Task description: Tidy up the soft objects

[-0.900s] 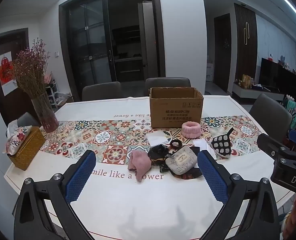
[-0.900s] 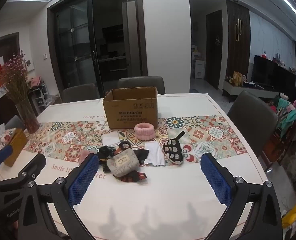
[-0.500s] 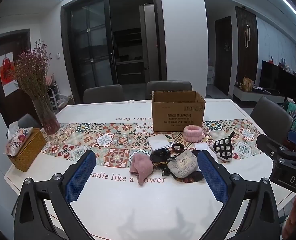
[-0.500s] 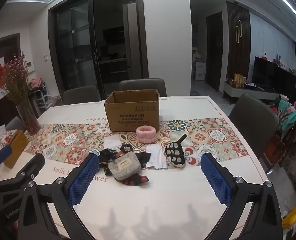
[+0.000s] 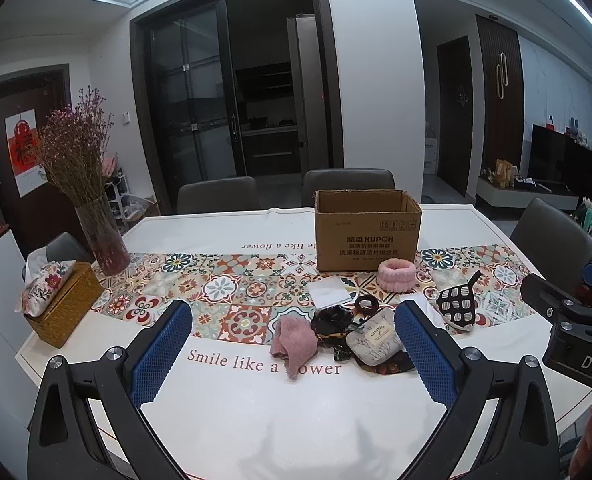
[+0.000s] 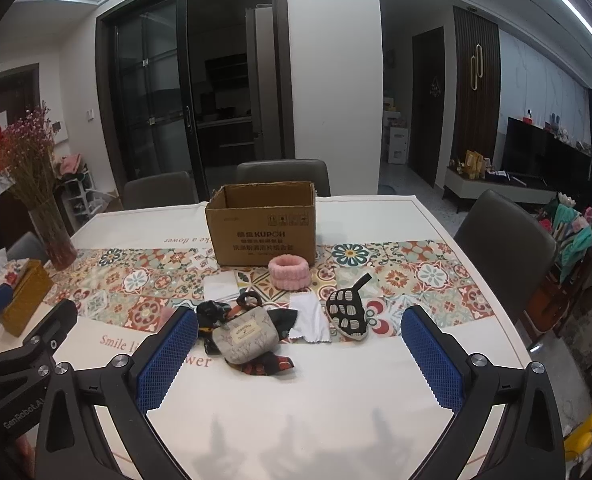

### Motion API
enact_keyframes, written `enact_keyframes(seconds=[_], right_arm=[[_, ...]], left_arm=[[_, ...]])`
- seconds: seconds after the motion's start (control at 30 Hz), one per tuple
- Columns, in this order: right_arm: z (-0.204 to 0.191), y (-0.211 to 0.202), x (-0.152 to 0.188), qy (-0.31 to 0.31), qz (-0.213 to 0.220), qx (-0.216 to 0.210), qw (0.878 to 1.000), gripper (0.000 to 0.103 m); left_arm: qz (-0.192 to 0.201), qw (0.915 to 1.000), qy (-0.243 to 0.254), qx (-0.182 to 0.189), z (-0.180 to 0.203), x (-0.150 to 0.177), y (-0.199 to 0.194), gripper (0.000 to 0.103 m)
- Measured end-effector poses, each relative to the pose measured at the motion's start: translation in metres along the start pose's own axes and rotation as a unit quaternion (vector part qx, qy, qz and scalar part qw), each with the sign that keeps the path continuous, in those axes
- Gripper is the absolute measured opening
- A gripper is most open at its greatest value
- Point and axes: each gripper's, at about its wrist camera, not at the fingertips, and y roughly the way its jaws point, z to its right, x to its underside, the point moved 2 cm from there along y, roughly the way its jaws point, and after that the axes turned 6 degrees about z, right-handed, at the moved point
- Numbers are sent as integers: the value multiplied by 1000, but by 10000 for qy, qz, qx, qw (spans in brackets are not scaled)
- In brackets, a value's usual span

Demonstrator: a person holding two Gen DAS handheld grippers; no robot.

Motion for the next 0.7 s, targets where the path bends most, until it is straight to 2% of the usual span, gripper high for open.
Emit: enact_keyframes(seconds=[0.7], right_arm=[[-2, 0, 0, -3, -5, 5, 10000, 102]], left_arm=[[-28, 10000, -4, 2, 2, 1, 3, 103]])
